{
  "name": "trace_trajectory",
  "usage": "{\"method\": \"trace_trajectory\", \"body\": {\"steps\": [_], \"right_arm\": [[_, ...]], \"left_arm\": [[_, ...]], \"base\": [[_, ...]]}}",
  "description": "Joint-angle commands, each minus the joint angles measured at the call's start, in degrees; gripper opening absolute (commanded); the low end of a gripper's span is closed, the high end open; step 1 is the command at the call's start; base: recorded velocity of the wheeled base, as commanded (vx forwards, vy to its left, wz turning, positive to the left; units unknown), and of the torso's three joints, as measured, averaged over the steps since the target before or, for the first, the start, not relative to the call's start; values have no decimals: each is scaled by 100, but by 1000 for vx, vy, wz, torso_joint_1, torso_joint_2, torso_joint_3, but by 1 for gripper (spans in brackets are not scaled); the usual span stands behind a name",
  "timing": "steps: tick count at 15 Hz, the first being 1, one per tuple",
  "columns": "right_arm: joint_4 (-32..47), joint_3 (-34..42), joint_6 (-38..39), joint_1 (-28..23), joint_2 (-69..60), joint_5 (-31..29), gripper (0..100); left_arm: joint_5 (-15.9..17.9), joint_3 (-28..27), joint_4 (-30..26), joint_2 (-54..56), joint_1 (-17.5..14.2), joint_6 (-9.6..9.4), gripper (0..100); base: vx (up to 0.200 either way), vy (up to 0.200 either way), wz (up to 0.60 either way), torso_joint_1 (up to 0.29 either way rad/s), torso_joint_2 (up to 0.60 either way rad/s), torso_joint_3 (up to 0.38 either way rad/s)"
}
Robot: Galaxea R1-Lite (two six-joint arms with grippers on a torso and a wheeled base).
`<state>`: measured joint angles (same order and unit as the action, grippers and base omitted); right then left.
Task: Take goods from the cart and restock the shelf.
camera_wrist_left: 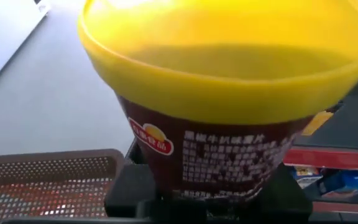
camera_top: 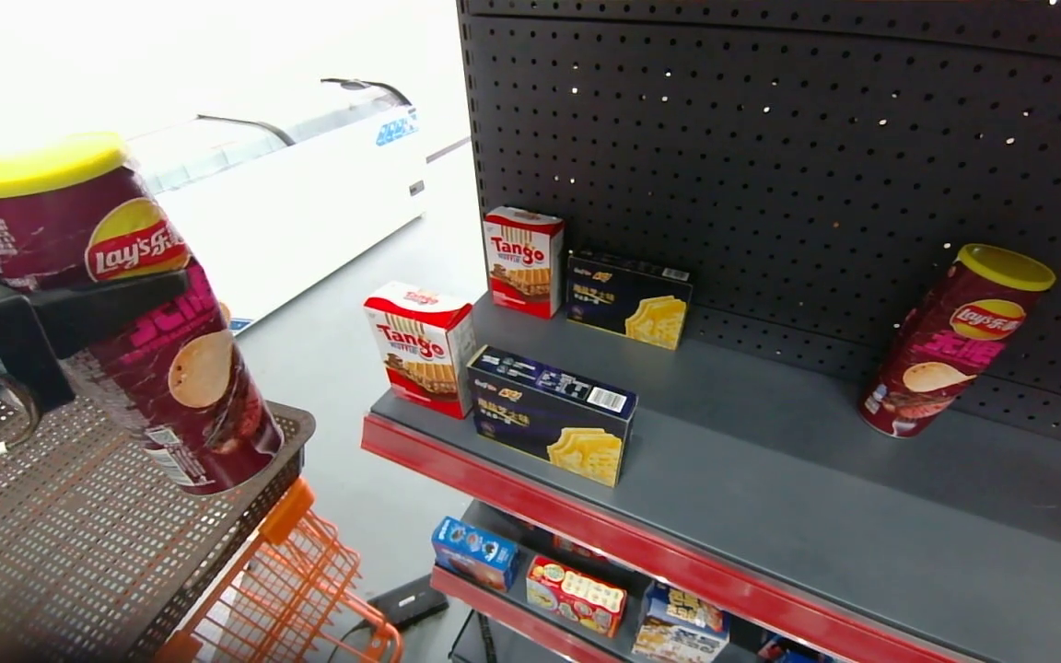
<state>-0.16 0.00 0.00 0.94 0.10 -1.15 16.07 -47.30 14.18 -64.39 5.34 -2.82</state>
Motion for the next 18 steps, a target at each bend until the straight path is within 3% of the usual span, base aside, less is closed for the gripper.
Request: {"method": "trace_trajectory", "body": {"steps": [1, 2, 4, 5, 6, 8, 10, 14, 16, 18], "right_arm": [[-2, 0, 0, 3, -1, 0, 100], [-2, 0, 0, 3, -1, 0, 100], [-2, 0, 0, 3, -1, 0, 100], [-2, 0, 0, 3, -1, 0, 100], [-2, 0, 0, 3, -1, 0, 100], [-2, 0, 0, 3, -1, 0, 100], [-2, 0, 0, 3, -1, 0, 100], [-2, 0, 0, 3, -1, 0, 100], [-2, 0, -9, 3, -1, 9, 100], [-2, 0, -9, 3, -1, 9, 100]], "left_arm": [[-16, -16, 32, -144, 169, 9, 0], [-7, -43, 76, -223, 248, -26, 0], [-7, 54, 832, -557, 398, -44, 0], [10, 177, 1527, -768, 503, 0, 0], [28, 186, 1658, -812, 556, 9, 0], [72, 186, 1702, -873, 644, 9, 0], [362, 177, 1746, -1023, 661, 9, 0], [608, 186, 1940, -1251, 1092, 0, 0], [634, 151, 1931, -1260, 1136, 0, 0], [872, 116, 1931, -1251, 1127, 9, 0]], "base": [[0, 0, 0, 0, 0, 0], [0, 0, 0, 0, 0, 0], [0, 0, 0, 0, 0, 0], [0, 0, 0, 0, 0, 0], [0, 0, 0, 0, 0, 0], [0, 0, 0, 0, 0, 0], [0, 0, 0, 0, 0, 0], [0, 0, 0, 0, 0, 0], [0, 0, 0, 0, 0, 0], [0, 0, 0, 0, 0, 0]]}}
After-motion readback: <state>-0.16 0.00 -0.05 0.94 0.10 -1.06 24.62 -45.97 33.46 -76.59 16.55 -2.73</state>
